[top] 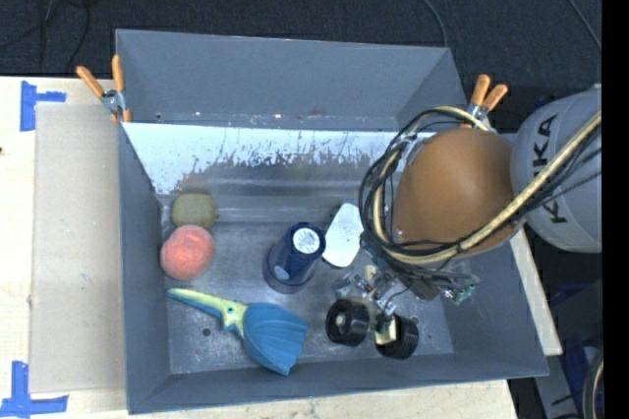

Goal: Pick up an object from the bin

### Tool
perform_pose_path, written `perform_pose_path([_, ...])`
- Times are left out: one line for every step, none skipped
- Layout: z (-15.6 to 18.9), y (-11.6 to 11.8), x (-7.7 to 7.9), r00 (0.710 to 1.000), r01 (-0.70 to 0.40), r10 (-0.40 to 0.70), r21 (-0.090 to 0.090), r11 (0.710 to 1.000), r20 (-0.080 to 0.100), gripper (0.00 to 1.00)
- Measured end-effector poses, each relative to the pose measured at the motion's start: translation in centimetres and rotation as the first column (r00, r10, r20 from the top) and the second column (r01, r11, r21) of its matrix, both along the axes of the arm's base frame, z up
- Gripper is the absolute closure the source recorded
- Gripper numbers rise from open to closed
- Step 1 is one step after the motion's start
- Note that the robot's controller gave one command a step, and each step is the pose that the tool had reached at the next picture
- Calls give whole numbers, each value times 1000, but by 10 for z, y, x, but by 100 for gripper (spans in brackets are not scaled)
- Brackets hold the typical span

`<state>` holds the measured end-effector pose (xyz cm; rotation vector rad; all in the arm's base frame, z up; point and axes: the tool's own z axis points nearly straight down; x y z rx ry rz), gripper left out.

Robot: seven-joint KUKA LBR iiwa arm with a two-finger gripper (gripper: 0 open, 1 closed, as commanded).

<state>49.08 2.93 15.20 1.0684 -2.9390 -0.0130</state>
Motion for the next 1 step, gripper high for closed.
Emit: perform_pose_path([19, 0, 2, 1000, 1, -1, 0, 1000, 7, 100])
